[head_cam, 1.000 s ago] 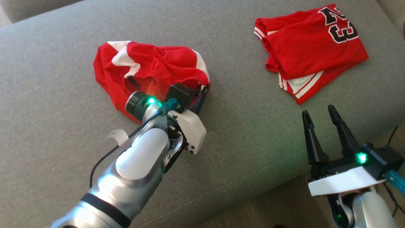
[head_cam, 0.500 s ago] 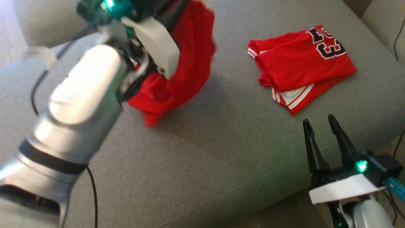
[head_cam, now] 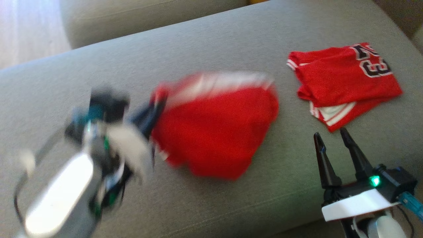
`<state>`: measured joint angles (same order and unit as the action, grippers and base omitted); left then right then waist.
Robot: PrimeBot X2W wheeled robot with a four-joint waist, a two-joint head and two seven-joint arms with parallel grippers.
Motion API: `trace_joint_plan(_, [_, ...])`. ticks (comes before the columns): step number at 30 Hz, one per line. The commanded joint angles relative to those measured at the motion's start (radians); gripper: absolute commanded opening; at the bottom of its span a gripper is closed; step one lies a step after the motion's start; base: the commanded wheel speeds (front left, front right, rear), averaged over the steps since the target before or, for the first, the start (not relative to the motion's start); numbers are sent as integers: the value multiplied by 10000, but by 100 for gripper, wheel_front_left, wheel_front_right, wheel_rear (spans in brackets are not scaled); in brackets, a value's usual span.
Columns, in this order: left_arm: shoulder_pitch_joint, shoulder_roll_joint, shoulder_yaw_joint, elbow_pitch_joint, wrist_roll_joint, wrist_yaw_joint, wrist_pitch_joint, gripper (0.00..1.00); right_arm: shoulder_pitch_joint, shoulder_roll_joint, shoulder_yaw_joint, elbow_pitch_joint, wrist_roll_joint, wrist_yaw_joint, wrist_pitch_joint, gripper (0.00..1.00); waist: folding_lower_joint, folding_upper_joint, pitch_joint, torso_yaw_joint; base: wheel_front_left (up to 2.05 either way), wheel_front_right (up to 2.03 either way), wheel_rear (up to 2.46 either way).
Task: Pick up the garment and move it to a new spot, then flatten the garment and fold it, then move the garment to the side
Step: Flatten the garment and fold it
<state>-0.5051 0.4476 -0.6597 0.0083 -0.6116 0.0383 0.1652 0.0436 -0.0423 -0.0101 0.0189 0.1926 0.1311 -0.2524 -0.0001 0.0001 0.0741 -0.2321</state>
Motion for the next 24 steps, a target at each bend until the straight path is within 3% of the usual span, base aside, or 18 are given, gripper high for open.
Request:
trace_joint_plan(1, [484, 587, 680, -601, -270, 265, -218, 0, -63, -79, 261, -385, -114, -4, -94, 100, 1, -1, 177, 530, 0, 0, 0])
trace_joint_plan(6, [2776, 956, 753, -805, -656, 697, -972, 0, -213, -79, 290, 59, -267, -4, -94, 100, 1, -1, 321, 1512, 0, 0, 0])
trace_joint_plan(13, [3514, 822, 687, -414, -715, 706, -1687, 0, -1467, -79, 673, 2133, 69, -4, 51, 100, 1, -1, 381, 2419, 0, 0, 0])
trace_joint_plan(18, [3462, 552, 527, 114, -659, 527, -2081, 0, -3946, -155, 1049, 3842, 21, -4, 1834, 100, 1, -1, 491, 2879, 0, 0, 0])
trace_joint_plan(24, [3209, 333, 378, 552, -530, 418, -2284, 0, -5785, -388, 1460, 5363, 447, -4, 3940, 100, 1, -1, 629, 3058, 0, 0, 0])
